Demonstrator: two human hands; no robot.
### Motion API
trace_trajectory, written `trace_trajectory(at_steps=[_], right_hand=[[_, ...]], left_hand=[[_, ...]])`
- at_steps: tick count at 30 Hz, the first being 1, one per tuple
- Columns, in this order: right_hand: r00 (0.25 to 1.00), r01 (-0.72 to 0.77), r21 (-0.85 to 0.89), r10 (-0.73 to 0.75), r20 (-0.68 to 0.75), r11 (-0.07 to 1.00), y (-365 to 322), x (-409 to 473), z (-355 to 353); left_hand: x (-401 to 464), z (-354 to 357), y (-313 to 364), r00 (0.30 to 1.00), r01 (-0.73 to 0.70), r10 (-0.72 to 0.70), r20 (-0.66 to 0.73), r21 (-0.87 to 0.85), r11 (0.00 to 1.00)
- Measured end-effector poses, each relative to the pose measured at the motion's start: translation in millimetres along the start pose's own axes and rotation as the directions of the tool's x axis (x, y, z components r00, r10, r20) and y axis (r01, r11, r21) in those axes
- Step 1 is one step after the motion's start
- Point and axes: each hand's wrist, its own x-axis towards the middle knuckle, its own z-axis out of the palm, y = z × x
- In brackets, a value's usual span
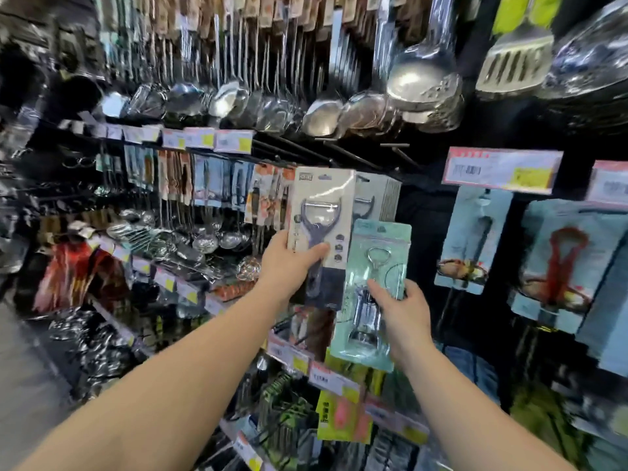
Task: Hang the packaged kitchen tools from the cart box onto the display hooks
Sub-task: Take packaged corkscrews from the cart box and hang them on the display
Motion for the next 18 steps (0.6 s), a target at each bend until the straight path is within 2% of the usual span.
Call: trace_trajectory(at_steps=[7,11,16,18], right_hand=[[0.972,0.005,-0.016,-0.009,-0.236,1.000,15.8,13.9,34.2],[0.942,0.000,0.005,0.001,-0.335,1.000,25.0,15.0,44.7],[0.911,0.032,0.001,-0.028,-0.412,1.000,31.8,9.6,52.5],[0.901,0.052,-0.024,-0.057,-0.431,0.998,27.1,6.2,52.3]], left_hand=[[67.9,-0.5,-4.7,0.980,-0.114,0.123,0.158,-0.067,0.991],[84.7,-4.4,-13.1,0.945,-0.113,0.136,0.296,-0.096,0.989],[87.8,-7.1,-15.7,0.923,-0.089,0.100,0.372,-0.048,0.995],[84.4,-8.7,-13.9,0.935,-0.139,0.110,0.336,0.064,0.988]])
